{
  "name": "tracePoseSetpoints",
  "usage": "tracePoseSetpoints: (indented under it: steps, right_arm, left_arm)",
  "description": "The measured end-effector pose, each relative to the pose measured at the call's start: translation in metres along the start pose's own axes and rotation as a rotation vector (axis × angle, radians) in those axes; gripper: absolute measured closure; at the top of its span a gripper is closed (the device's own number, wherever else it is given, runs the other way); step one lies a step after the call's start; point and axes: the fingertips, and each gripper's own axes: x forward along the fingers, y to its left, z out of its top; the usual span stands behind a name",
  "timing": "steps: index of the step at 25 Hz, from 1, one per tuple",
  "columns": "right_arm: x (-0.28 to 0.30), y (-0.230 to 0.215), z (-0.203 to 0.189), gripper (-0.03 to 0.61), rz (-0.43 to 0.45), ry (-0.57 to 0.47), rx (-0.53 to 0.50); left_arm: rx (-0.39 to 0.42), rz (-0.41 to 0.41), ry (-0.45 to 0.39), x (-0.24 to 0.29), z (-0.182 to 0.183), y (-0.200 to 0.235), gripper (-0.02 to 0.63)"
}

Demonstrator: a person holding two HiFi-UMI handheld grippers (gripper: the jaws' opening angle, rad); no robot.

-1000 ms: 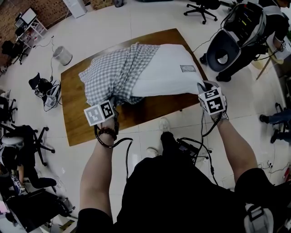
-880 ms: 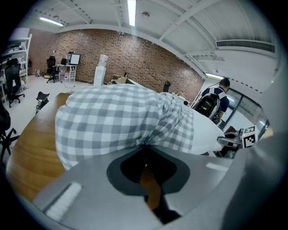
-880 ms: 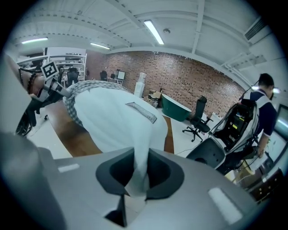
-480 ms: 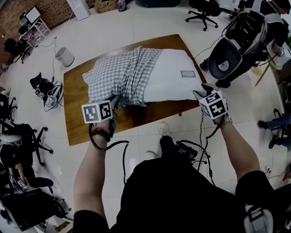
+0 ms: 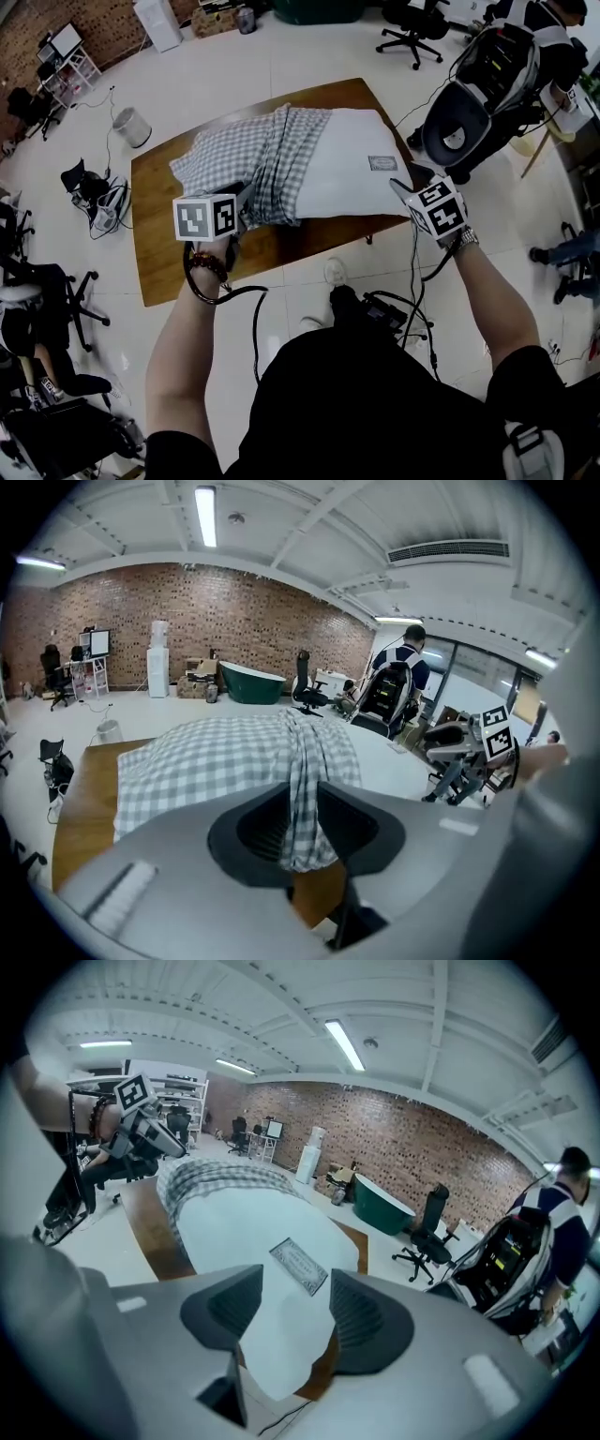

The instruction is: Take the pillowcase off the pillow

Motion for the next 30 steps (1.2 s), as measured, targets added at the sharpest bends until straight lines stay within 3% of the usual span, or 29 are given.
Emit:
tracePoseSetpoints:
  steps: [7,16,23,30]
  right_arm:
    - [0.011,-0.006,0.033,0.353,0.04,0.0,-0.117]
    - [0.051,-0.025,0.074,0.353,0.1,0.076,-0.319]
    - [0.115,-0.053,0.099,0.35,0.085,0.137,-0.682]
    - [0.173,-0.07,0.119,0.327,0.105,0.18,-0.884]
  left_arm:
    - [0.097,-0.002,0.03,0.013,0.035,-0.02,0.506]
    - [0.216,0.009,0.094,0.045,0.097,-0.028,0.489]
    - [0.301,0.016,0.195,0.093,0.139,-0.011,0.453]
    - [0.358,-0.012,0.295,0.137,0.171,0.017,0.413]
